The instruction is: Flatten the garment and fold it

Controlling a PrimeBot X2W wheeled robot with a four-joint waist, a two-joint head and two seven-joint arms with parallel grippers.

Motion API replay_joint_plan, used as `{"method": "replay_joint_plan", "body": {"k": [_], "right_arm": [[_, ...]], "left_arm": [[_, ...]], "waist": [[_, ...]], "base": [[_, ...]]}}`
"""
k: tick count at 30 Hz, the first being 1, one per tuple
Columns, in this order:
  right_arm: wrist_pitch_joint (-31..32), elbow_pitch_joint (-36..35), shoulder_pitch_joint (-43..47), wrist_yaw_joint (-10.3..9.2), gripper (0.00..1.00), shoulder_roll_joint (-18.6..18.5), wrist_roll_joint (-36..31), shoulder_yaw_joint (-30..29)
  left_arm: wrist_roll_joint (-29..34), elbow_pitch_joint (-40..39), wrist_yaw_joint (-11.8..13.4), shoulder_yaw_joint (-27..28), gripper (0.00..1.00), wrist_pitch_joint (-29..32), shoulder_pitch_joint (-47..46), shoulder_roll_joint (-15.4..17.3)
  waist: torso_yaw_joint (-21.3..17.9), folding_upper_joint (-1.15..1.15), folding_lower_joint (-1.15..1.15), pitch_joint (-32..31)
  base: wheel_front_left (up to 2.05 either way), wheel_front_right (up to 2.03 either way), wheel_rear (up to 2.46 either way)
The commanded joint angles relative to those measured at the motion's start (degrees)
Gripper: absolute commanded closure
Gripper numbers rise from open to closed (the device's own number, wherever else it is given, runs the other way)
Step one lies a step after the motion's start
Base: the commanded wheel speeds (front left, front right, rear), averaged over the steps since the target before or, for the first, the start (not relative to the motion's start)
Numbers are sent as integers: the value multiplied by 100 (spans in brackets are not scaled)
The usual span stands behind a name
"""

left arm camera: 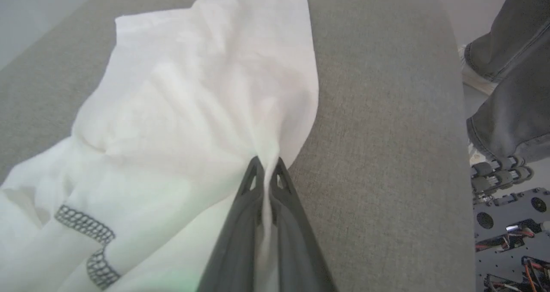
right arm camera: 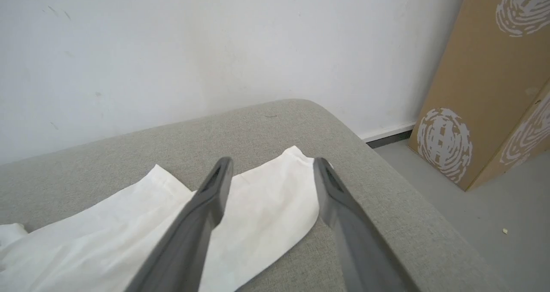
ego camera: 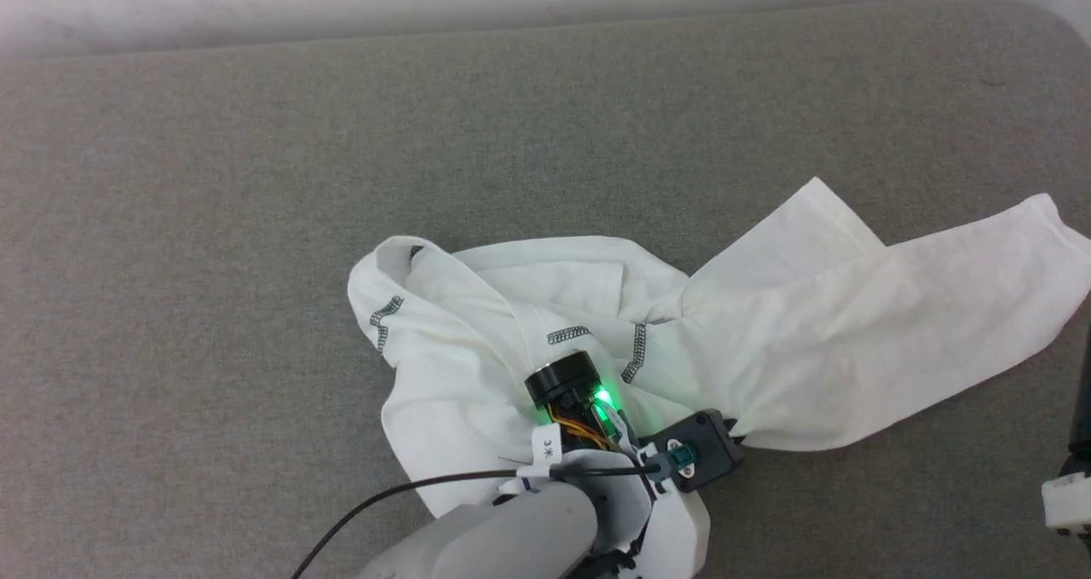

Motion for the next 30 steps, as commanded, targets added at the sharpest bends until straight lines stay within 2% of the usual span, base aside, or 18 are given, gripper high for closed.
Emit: {"method": "replay_joint_plan", "body": {"k": [1, 7, 11, 14, 18, 22, 25, 28, 30], "right_arm": [[-6, 17, 45, -3, 0, 14, 8, 7], [52, 106, 223, -3, 0, 14, 12, -31], [97, 132, 328, -3, 0, 14, 39, -39], [132, 149, 370, -3, 0, 14, 61, -7], [164, 150, 397, -3, 0, 14, 84, 37], [182, 137, 404, -3, 0, 14, 86, 66], [202, 120, 413, -3, 0, 14, 75, 51], [227, 111, 420, -3, 0, 14, 74, 19], [238, 111, 411, -3, 0, 14, 70, 10]], "left_arm": [[-95, -73, 49, 84, 100, -90, 87, -49], [-850, -970, 431, 984, 100, -671, 244, -168], [-1377, -1883, 714, 1801, 100, -901, 246, -62], [-1825, -2570, 992, 2561, 100, -1025, 311, 99], [-2194, -3129, 1510, 3701, 100, -1251, 597, 536], [-2423, -3256, 2013, 4773, 100, -1501, 1336, 1069], [-2475, -3183, 2316, 5293, 100, -1618, 2129, 1380], [-2524, -3013, 2531, 5622, 100, -1734, 2960, 1518], [-2527, -2903, 2753, 5789, 100, -1812, 3457, 1481]], "waist": [[65, 0, 0, -323], [242, 0, 0, -824], [393, 0, 0, -1045], [478, 0, 0, -1159], [533, 0, 0, -1225], [523, 0, 0, -1206], [503, 0, 0, -1147], [496, 0, 0, -1073], [494, 0, 0, -1031]], "base": [[0, 0, 0], [0, 0, 0], [0, 0, 0], [0, 0, 0], [0, 0, 0], [0, 0, 0], [0, 0, 0], [0, 0, 0], [0, 0, 0]]}}
